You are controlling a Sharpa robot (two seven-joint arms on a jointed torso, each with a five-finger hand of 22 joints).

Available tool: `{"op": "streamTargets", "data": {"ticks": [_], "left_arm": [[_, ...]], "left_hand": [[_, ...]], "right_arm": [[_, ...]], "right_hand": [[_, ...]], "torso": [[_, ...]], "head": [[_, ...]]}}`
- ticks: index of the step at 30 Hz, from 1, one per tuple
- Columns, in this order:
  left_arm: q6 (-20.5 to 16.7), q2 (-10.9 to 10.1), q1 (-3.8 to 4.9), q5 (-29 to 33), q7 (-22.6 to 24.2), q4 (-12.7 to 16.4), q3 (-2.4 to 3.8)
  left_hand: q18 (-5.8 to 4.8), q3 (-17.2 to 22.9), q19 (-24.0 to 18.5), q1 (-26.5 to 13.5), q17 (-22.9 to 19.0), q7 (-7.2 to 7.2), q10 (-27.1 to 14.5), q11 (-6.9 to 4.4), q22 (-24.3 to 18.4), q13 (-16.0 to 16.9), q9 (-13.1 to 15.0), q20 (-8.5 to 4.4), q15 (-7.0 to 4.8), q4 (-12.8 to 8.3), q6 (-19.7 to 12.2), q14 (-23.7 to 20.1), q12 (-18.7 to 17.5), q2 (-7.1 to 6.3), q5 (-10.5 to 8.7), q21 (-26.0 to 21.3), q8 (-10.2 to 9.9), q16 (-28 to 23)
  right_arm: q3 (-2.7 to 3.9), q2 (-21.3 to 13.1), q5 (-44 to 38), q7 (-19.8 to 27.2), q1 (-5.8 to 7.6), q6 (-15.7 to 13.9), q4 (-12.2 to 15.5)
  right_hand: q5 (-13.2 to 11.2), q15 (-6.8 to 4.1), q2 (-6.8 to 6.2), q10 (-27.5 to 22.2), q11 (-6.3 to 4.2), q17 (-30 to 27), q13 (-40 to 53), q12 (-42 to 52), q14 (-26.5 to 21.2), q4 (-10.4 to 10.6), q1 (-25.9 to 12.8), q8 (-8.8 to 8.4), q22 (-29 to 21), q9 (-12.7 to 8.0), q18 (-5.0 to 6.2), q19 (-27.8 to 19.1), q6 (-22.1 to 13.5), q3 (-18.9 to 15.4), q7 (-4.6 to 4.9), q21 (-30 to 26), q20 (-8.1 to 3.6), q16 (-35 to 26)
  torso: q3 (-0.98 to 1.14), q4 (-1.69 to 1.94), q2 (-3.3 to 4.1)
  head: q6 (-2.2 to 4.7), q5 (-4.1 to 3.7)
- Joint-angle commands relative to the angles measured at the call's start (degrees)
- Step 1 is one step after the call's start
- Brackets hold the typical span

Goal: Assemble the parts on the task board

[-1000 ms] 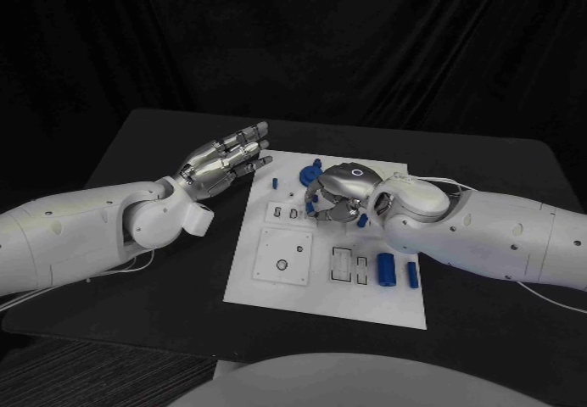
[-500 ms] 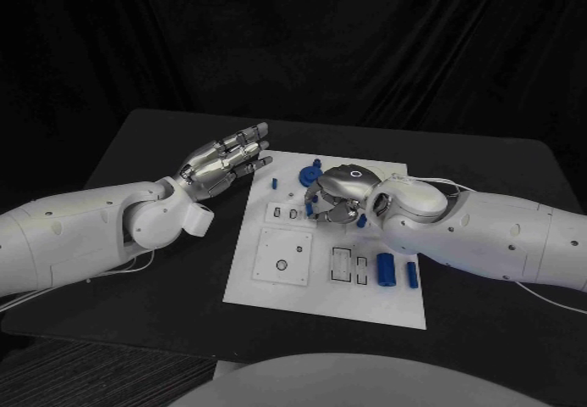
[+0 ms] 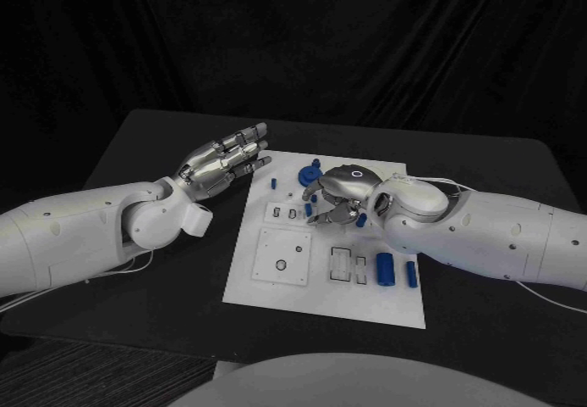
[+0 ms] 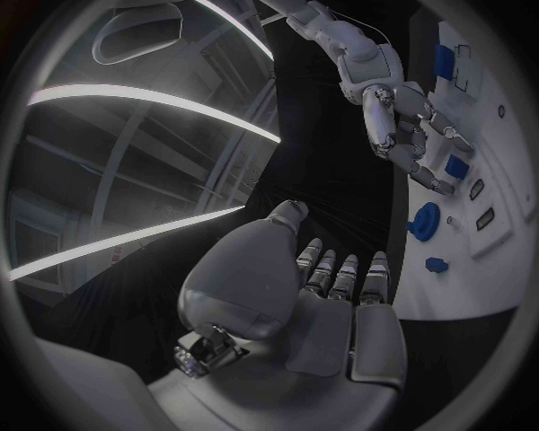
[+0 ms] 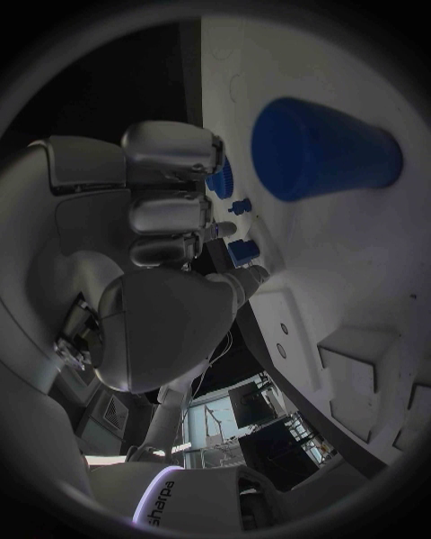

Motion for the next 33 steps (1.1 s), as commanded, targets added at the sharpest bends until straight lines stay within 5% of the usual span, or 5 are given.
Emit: {"op": "streamTargets", "data": {"ticks": [1, 2, 11, 20, 33], "left_arm": [[-0.1, 0.0, -0.04, 0.0, 0.8, 0.3, 0.05], [-0.2, -0.1, -0.04, 0.0, 0.9, 0.4, 0.05], [-3.5, -1.1, -0.01, -0.4, 2.7, 1.5, 0.07], [-11.3, -2.9, 0.38, -10.3, 5.8, 4.0, 0.1], [-21.3, -3.0, 3.94, -27.5, 0.2, 5.8, 0.11]], "left_hand": [[0.96, 0.0, -0.1, 0.6, 0.0, 0.18, -0.1, -0.35, 0.0, -0.1, 0.1, 0.27, 0.01, -0.4, 0.1, -0.1, 0.2, -0.08, 0.28, -0.1, 0.4, 0.1], [0.97, 0.0, -0.1, 0.6, 0.0, 0.31, -0.1, -0.44, 0.0, -0.1, 0.1, 0.22, -0.1, -0.5, 0.3, -0.1, 0.2, -0.18, 0.31, -0.1, 0.5, 0.1], [1.08, 0.6, 0.4, 0.7, 0.4, 0.83, 1.3, 1.56, 0.2, 0.4, 0.3, 0.41, -0.59, -2.3, 1.6, 0.6, 3.1, -1.78, -1.95, 0.2, 1.0, 1.4], [1.15, 0.0, 2.6, 1.6, 1.2, 1.93, 4.0, 2.91, 0.8, 1.1, 0.5, 1.19, -0.39, -1.3, 4.3, 3.3, 9.8, -3.41, -10.6, 1.4, 2.2, 5.6], [0.78, -0.6, 30.8, 6.1, 5.1, 3.97, 15.9, 10.24, 6.7, 9.0, 0.9, 3.45, 3.86, 3.1, 9.0, 25.0, 40.3, -5.77, -14.13, 16.5, 3.4, 34.8]], "right_arm": [[0.03, -0.9, -0.1, 1.1, 0.0, -3.2, 0.9], [0.04, -1.3, -0.1, 1.4, 0.15, -4.0, 1.2], [0.04, -6.2, -0.1, 4.8, 4.2, -14.3, 5.4], [0.04, -12.3, -0.1, 8.8, 10.01, -18.9, 8.0], [0.02, -15.5, -0.1, 9.3, 12.13, -13.4, 6.5]], "right_hand": [[-0.9, 0.38, -1.77, 5.9, 0.29, -0.1, 15.1, 0.2, 3.2, 2.7, 0.6, -0.52, 9.9, -0.9, -0.24, 1.2, -1.3, -0.8, -0.04, -0.3, 0.32, -0.1], [-1.3, 0.36, -3.24, 5.9, 0.35, -0.2, 15.1, 0.2, 3.2, 6.3, 1.3, -0.83, 9.9, -1.6, -0.23, 1.2, -2.1, -1.9, -0.03, -0.4, 0.21, -0.1], [-1.0, 0.41, -4.31, 5.9, 0.36, -0.6, 15.1, 0.2, 3.1, 6.9, -1.8, -0.84, 10.0, -2.7, -0.23, 1.2, -2.7, -8.0, 0.07, -0.6, 0.23, -0.2], [-1.0, 0.36, -3.06, 5.9, 0.26, 0.1, 15.1, 0.2, 3.1, 6.8, -2.0, -0.08, 10.3, -3.0, -0.34, 1.3, -1.6, -9.3, -0.1, -0.2, 0.25, 0.2], [-0.9, 0.46, 0.77, 5.9, 0.39, 0.4, 15.1, 0.2, 3.2, 6.5, -0.6, 1.63, 10.6, -3.3, -0.44, 1.5, 1.3, -6.8, 0.09, 0.2, 0.31, 0.4]], "torso": [[-0.02, 0.0, -0.01], [-0.01, 0.0, -0.02], [-0.01, -0.02, -0.01], [0.07, -0.02, -0.01], [0.67, -0.73, -0.8]], "head": [[0.09, 0.0], [0.1, 0.02], [-0.02, 0.12], [0.27, -0.02], [0.7, -1.29]]}}
